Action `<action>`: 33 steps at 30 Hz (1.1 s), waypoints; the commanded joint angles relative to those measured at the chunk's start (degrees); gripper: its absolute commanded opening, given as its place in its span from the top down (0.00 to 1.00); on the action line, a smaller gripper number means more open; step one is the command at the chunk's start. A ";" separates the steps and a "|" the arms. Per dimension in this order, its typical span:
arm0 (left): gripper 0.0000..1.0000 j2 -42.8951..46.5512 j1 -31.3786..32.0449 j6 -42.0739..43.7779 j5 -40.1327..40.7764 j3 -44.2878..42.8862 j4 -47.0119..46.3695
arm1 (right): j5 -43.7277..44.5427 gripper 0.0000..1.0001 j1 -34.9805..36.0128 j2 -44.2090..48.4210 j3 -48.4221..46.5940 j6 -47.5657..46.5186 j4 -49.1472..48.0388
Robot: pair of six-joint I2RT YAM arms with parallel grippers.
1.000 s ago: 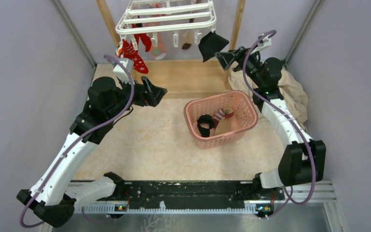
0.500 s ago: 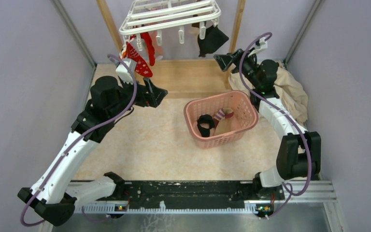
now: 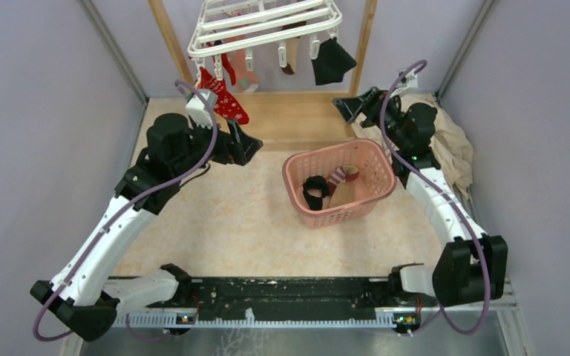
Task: Remove the socks clipped to the hanger
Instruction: Remove the sock from the hanger.
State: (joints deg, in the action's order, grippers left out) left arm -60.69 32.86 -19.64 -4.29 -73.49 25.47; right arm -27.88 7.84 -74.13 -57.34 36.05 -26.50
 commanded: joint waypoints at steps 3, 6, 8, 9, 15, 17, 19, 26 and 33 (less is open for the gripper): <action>0.01 -1.14 0.28 1.53 -5.15 0.57 1.43 | -2.20 0.06 -0.35 6.08 -4.66 -2.16 25.87; 0.01 -0.90 0.29 2.22 -5.33 1.32 1.44 | -4.89 0.02 -0.32 9.96 -3.92 -1.73 34.39; 0.01 -0.91 0.29 2.68 -5.13 1.27 1.51 | -7.32 0.02 -0.06 13.77 -1.19 0.46 33.66; 0.01 -0.84 0.27 2.86 -5.07 1.05 1.50 | -7.96 0.02 0.54 15.37 -0.74 0.61 34.11; 0.01 -0.76 0.33 3.26 -3.67 -2.57 3.51 | 1.21 0.02 9.85 19.62 -0.81 1.61 39.41; 0.01 -0.01 0.32 2.86 -3.57 -2.42 2.94 | -0.58 0.02 10.68 19.54 1.20 4.92 35.04; 0.01 0.25 0.32 1.99 -3.92 -2.95 3.82 | -1.44 0.01 11.32 17.97 0.51 4.82 37.98; 0.01 2.35 0.28 -0.16 -4.51 -2.45 6.80 | 0.26 0.02 12.89 15.89 -4.50 1.04 55.40; 0.01 4.21 0.45 -5.56 -6.14 1.20 3.66 | 4.31 0.02 13.35 28.68 -0.03 -2.09 59.04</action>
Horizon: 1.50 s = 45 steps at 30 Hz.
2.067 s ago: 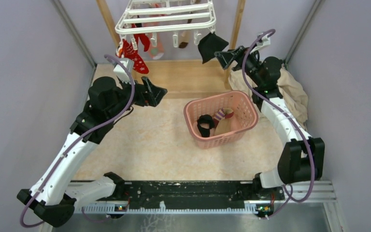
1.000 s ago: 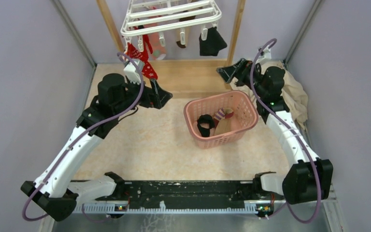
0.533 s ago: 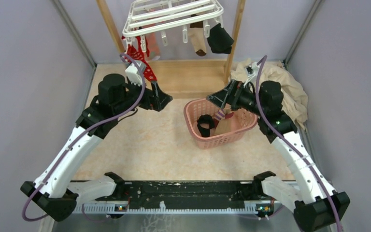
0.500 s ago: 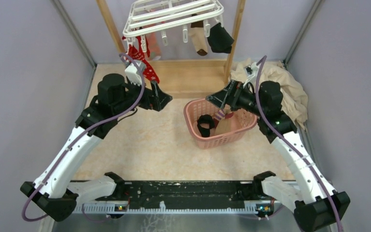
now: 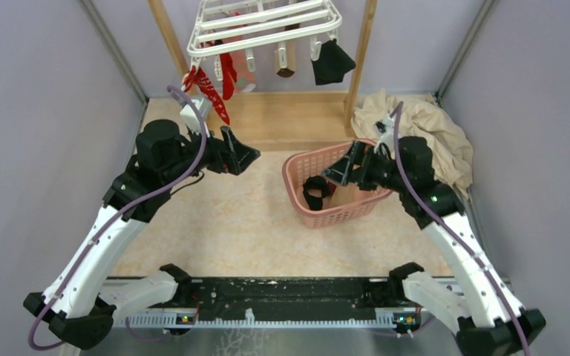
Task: Remove the socks clipped to the hanger
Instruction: Remove the sock from the hanger.
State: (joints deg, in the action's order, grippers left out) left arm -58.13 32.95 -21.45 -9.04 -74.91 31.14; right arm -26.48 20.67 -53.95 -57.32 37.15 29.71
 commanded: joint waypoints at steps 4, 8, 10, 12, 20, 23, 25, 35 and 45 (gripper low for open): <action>0.01 3.73 0.58 -5.79 0.01 7.97 -7.50 | 3.48 0.02 0.52 15.43 4.22 -4.84 3.07; 0.01 2.48 0.87 -6.66 0.72 10.79 -11.23 | 2.72 0.01 0.52 16.93 7.20 -6.07 0.76; 0.01 -0.06 1.46 -6.69 0.56 8.27 -9.79 | 2.19 0.02 0.52 16.01 8.13 -5.94 -1.32; 0.01 -2.40 2.66 -6.42 2.17 5.19 -7.57 | 2.25 0.02 0.52 15.25 9.43 -5.66 -3.65; 0.01 -7.29 8.59 -7.23 10.87 -0.44 -6.63 | 2.00 0.02 0.52 9.65 7.42 -9.08 -1.25; 0.01 -10.91 11.10 -6.85 12.46 -3.16 -6.01 | 0.69 0.02 0.51 9.27 7.74 -9.13 -1.42; 0.01 -13.28 13.35 -6.93 13.38 -5.23 -5.62 | -0.03 0.01 0.52 9.37 7.75 -9.05 -1.40; 0.01 -25.15 26.96 -7.99 22.72 -17.69 -2.09 | 0.18 0.02 0.52 12.73 7.14 -11.00 0.95; 0.01 -28.27 29.45 -9.33 25.29 -18.49 -4.67 | -0.68 0.02 0.52 15.18 7.31 -11.64 2.83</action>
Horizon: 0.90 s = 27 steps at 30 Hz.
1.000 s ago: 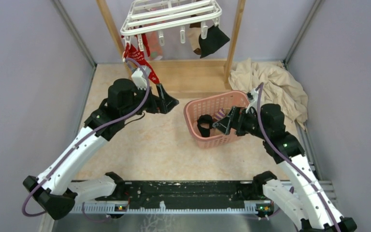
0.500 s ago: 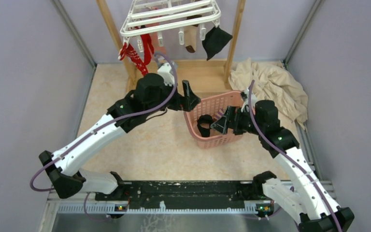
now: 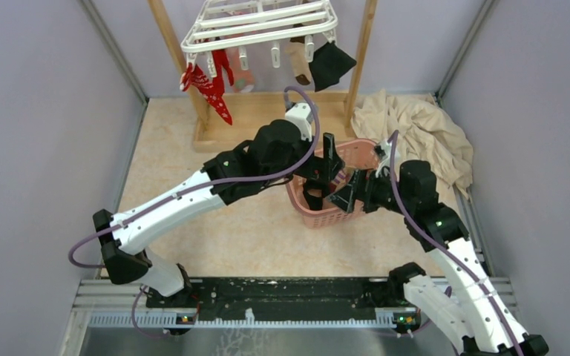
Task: Remove the socks clipped to the hanger
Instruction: Remove the sock from the hanger.
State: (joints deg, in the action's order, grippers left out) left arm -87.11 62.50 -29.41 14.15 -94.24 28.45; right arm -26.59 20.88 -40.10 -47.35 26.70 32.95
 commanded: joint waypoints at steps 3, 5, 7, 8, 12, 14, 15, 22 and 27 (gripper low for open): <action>0.01 1.27 -0.01 -1.25 3.01 1.14 -1.52 | -1.01 0.02 0.30 1.44 -2.49 -1.21 -0.39; 0.01 1.93 0.04 -1.20 3.56 1.75 -1.88 | -1.37 0.02 0.30 1.15 -2.35 -1.10 -0.63; 0.01 2.57 -0.01 -0.89 3.97 2.28 -2.07 | -1.74 0.02 0.30 0.72 -2.15 -1.16 -0.88; 0.01 2.73 0.01 -0.65 4.12 2.49 -2.01 | -1.93 0.02 0.30 0.50 -2.06 -1.27 -0.89; 0.01 3.64 0.00 0.14 5.40 3.74 -2.16 | -1.85 0.02 0.30 0.07 -1.55 -2.51 -0.14; 0.01 4.18 -0.05 0.78 6.23 4.40 -2.49 | -1.59 0.01 0.30 0.35 -0.43 -2.73 -0.16; 0.01 4.27 -0.04 1.02 6.56 4.55 -2.51 | -1.43 0.02 0.30 0.57 0.31 -2.85 -0.31; 0.01 5.34 -0.61 2.86 8.01 6.79 -4.15 | 2.20 0.02 0.30 0.55 3.78 -2.58 -2.03; 0.01 7.19 -3.96 3.01 4.25 9.50 -7.94 | 5.53 0.02 0.30 -0.18 1.99 -3.43 -2.06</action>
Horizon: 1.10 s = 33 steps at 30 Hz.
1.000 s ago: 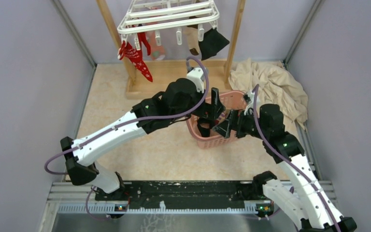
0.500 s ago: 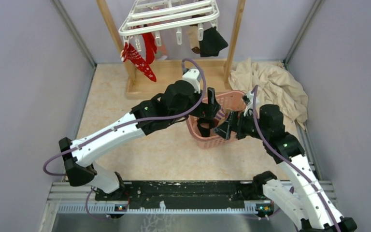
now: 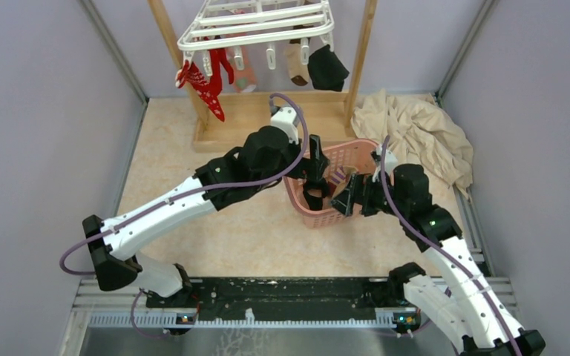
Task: Remove the socks clipped to the hanger
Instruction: Remove the sock from the hanger.
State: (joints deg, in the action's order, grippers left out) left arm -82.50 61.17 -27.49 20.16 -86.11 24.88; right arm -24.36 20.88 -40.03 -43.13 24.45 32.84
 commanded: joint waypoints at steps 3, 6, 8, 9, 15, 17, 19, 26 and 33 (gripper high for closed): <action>0.01 2.34 -4.42 1.84 -4.68 1.38 -5.12 | 5.10 0.02 0.30 -0.82 -3.37 -1.99 -2.03; 0.01 1.50 -5.16 3.06 -6.22 -0.06 -3.99 | 6.86 0.02 0.30 -0.31 -4.04 -2.08 -2.65; 0.01 1.30 -5.25 3.86 -6.30 -1.20 -2.72 | 8.57 0.02 0.30 0.21 -4.06 -0.60 -3.83; 0.01 1.48 -5.31 4.14 -6.42 -1.69 -2.13 | 8.99 0.02 0.30 0.37 -4.02 0.42 -4.59; 0.01 5.14 -5.35 5.42 -7.41 -4.59 2.58 | 10.42 0.02 0.30 2.14 -1.17 4.13 -9.57; 0.01 7.04 -5.59 5.95 -7.14 -5.34 4.46 | 11.32 0.02 0.30 2.62 -0.49 4.58 -10.87; 0.01 8.64 -6.53 6.22 -7.90 -5.59 6.14 | 12.27 0.02 0.30 1.30 -1.21 4.89 -10.66; 0.01 10.65 -8.51 8.00 -11.47 -4.90 9.73 | 13.52 0.04 0.30 -2.95 -3.89 6.26 -12.82; 0.01 11.50 -12.95 11.69 -12.96 -4.71 12.38 | 17.78 0.06 0.30 -8.59 -7.25 6.23 -23.47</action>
State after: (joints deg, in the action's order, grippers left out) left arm -71.57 50.85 -19.11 9.08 -90.30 35.05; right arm -11.07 20.88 -46.33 -44.73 30.24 20.01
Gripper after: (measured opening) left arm 0.988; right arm 0.943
